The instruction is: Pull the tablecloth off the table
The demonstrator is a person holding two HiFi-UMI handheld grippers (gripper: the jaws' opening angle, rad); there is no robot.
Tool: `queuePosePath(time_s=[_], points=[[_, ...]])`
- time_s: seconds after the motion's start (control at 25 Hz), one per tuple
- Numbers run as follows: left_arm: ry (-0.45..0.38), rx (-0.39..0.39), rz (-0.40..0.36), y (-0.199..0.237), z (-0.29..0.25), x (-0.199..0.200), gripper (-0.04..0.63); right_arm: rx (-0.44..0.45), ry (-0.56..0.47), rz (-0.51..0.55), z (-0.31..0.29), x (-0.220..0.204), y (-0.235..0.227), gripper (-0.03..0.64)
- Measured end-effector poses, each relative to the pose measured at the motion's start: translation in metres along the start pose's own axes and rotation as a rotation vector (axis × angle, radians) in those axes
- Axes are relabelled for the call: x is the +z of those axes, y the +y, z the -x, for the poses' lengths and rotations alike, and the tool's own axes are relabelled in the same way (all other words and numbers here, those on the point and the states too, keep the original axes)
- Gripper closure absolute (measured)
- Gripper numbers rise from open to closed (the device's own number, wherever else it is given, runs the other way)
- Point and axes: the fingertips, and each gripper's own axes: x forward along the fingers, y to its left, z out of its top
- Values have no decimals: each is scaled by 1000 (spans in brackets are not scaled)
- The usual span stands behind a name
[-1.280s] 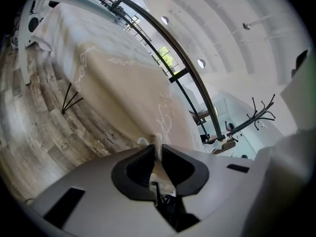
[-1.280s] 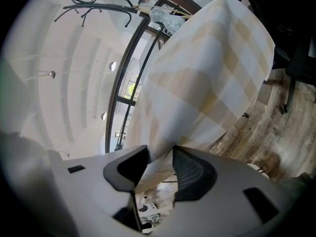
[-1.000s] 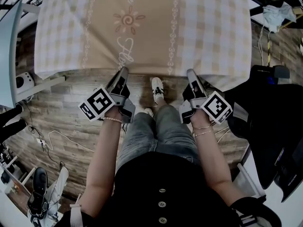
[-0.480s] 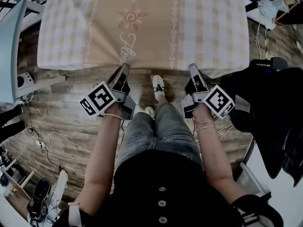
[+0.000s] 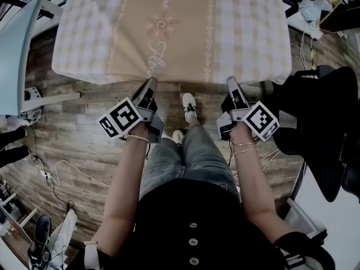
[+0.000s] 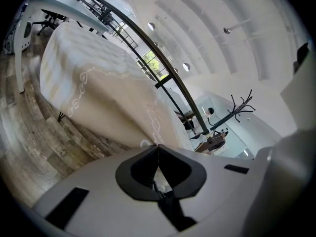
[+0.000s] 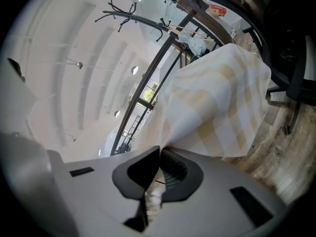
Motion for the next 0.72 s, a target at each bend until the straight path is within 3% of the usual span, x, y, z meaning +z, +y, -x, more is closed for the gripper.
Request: queuePosePath(time_s=[0.72], points=[[-19, 3, 18, -17, 13, 10, 580, -10, 24, 6, 8, 1, 13, 591]])
